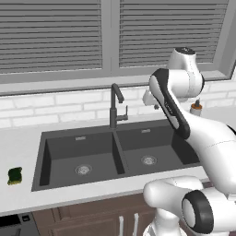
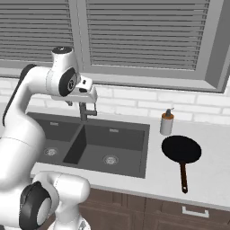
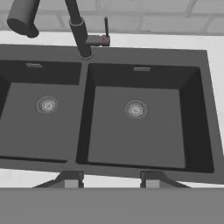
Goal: Pick the pan and sponge and place them into the sink. Then turn on the water.
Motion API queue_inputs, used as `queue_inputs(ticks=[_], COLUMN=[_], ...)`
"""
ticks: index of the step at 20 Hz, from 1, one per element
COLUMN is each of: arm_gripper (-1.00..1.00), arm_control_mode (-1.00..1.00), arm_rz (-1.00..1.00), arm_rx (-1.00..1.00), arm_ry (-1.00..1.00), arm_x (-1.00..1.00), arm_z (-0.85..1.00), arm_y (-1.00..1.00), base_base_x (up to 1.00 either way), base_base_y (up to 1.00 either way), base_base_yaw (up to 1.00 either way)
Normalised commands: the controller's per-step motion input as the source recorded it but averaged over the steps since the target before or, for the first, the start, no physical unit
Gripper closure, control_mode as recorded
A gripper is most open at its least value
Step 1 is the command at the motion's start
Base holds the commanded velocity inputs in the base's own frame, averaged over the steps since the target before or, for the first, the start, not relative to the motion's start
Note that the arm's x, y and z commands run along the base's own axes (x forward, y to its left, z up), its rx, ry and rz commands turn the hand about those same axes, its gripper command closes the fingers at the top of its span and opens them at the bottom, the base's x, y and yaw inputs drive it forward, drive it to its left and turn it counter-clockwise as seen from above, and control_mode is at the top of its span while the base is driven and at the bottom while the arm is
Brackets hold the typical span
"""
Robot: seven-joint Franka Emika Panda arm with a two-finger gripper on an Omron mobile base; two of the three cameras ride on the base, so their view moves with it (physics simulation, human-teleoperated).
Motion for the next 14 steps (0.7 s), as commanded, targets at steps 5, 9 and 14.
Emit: queue_inputs(ticks=[5,9,14], arm_gripper=[-1.0,-1.0,-1.0], arm_control_mode=[-1.0,-1.0,-1.0], arm_rz=[0.0,0.0,0.0], arm_rx=[0.0,0.0,0.0], arm_ry=[0.04,0.11,0.2], arm_x=[-0.07,-0.33,-0.22], arm_z=[-0.01,-0.01,0.0], arm_y=[-0.02,-0.89,-1.0], base_base_x=[0.0,0.0,0.0], base_base_y=[0.0,0.0,0.0], base_base_yaw=[0.0,0.0,0.0])
